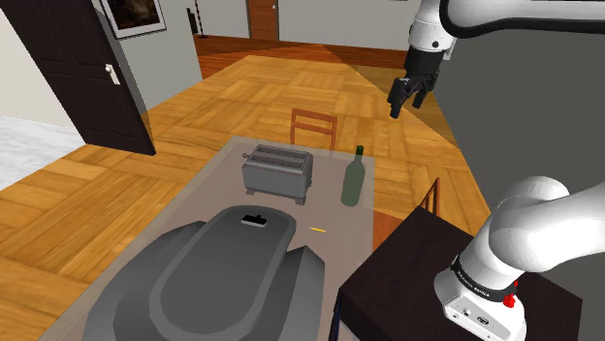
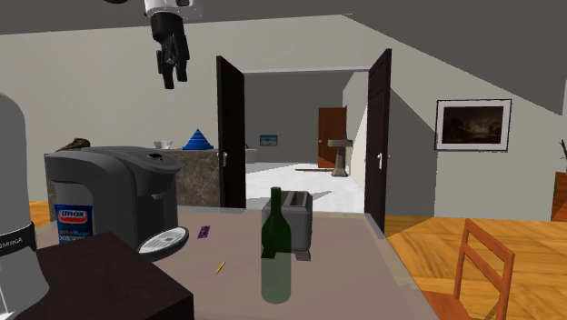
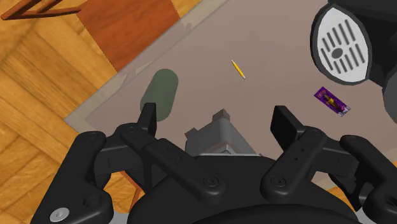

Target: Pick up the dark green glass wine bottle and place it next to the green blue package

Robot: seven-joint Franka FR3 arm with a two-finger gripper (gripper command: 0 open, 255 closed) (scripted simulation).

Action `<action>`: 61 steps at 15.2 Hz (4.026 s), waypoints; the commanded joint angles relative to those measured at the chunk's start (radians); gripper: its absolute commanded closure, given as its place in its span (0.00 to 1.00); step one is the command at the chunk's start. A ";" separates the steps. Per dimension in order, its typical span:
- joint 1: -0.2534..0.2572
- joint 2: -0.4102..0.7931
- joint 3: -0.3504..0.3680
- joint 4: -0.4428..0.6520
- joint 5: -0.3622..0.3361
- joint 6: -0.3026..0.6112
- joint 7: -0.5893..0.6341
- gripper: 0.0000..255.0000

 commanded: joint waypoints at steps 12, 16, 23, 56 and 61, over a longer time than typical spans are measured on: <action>-0.012 0.304 -0.141 -0.025 -0.039 0.308 -0.147 0.00; -0.012 0.444 -0.186 0.006 -0.028 0.408 -0.207 0.00; -0.016 0.714 -0.246 0.110 0.040 0.550 -0.333 0.00; -0.061 1.022 -0.246 0.231 0.159 0.705 -0.468 1.00; -0.055 0.977 -0.252 0.247 0.141 0.646 -0.458 1.00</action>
